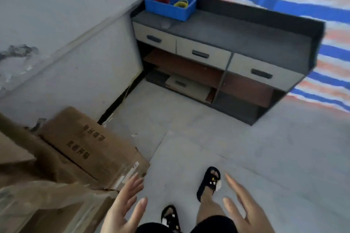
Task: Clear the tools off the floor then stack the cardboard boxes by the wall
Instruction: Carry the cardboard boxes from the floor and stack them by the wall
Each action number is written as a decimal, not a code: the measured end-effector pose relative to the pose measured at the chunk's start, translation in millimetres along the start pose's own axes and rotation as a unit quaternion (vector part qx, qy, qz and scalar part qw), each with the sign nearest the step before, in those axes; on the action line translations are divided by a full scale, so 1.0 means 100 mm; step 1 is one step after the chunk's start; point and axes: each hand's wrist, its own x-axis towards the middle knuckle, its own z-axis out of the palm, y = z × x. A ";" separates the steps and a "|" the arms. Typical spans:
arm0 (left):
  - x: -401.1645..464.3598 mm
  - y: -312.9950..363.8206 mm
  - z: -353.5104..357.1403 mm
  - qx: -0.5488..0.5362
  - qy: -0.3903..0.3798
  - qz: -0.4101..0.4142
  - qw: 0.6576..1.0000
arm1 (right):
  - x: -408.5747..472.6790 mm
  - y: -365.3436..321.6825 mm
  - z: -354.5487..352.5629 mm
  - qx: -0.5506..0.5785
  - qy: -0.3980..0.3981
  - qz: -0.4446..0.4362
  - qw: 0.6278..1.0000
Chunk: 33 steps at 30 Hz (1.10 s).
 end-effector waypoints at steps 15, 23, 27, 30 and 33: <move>-1.06 -0.04 1.55 0.145 -0.406 0.155 0.889 | -3.04 0.49 -0.66 0.057 0.421 0.226 0.877; -2.76 -0.22 2.98 0.187 -0.623 0.064 0.757 | -5.04 0.94 -1.05 0.095 0.586 0.291 0.750; -3.35 -0.31 3.48 0.214 -0.665 0.078 0.711 | -5.63 1.14 -1.18 0.141 0.641 0.303 0.691; -3.58 -0.27 3.89 0.214 -0.694 0.021 0.687 | -5.86 1.28 -1.37 0.163 0.652 0.316 0.670; -3.72 -0.25 4.31 0.218 -0.710 0.007 0.670 | -5.98 1.45 -1.62 0.173 0.661 0.312 0.660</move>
